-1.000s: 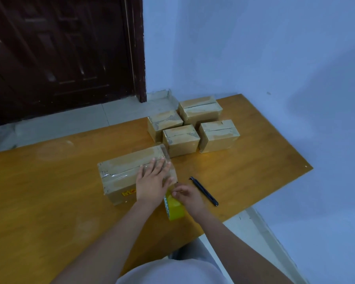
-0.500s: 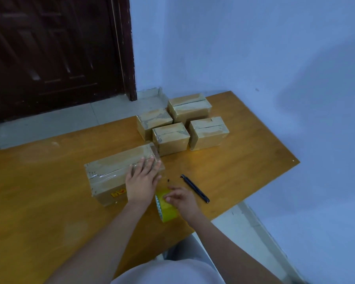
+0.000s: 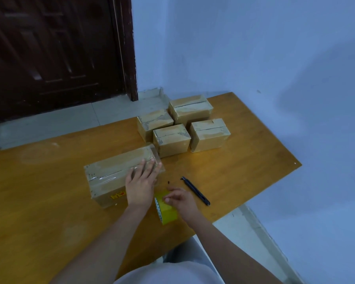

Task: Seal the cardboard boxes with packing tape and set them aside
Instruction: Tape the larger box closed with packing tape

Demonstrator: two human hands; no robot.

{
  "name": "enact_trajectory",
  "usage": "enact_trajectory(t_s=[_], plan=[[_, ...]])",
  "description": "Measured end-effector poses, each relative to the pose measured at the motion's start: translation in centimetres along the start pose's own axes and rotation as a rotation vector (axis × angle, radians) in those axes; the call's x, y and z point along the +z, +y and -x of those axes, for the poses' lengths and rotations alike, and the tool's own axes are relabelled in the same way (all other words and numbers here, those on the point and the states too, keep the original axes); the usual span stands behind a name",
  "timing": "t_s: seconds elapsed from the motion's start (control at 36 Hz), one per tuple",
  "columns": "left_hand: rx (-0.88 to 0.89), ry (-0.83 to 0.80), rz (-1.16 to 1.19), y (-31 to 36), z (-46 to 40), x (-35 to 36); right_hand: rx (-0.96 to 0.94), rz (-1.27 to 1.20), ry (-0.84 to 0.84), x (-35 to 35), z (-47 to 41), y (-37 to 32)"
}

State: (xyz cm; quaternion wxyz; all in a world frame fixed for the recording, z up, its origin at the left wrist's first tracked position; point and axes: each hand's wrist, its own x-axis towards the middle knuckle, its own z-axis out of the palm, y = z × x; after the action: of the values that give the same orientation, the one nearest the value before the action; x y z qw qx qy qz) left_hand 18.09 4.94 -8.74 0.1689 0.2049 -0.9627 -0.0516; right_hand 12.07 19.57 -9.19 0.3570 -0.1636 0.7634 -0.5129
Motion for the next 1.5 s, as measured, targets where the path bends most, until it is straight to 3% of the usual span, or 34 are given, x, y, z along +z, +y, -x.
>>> enact_trajectory(t_s=[0.14,0.36,0.67,0.83,0.97,1.08,1.22,1.5], plan=[[-0.053,-0.054,0.005,-0.1,0.1,-0.2,0.002,-0.001,-0.014,0.0,-0.1,0.0],[-0.065,0.029,0.029,0.1,-0.4,0.2,-0.001,-0.012,-0.014,-0.1,-0.2,-0.3],[0.005,0.004,-0.031,-0.5,-0.4,0.1,0.001,0.022,0.007,-0.2,-0.4,-0.4],[-0.134,-0.178,0.062,0.1,-1.1,-1.8,-0.013,0.035,0.053,-0.9,-0.6,-0.2],[-0.236,-0.061,0.198,-0.2,-5.1,-3.2,0.038,-0.012,0.110,-1.9,-0.8,-0.8],[-0.359,-0.194,0.165,-0.9,-8.4,-3.2,0.003,0.020,0.115,-2.3,-1.1,-1.4],[-0.292,-0.346,0.172,-2.4,-9.6,-2.0,0.023,-0.003,0.113,-2.8,-1.9,-1.7],[-0.291,-0.483,0.163,-3.0,-10.2,-2.4,0.053,-0.037,0.146,-3.2,-3.5,-1.9]])
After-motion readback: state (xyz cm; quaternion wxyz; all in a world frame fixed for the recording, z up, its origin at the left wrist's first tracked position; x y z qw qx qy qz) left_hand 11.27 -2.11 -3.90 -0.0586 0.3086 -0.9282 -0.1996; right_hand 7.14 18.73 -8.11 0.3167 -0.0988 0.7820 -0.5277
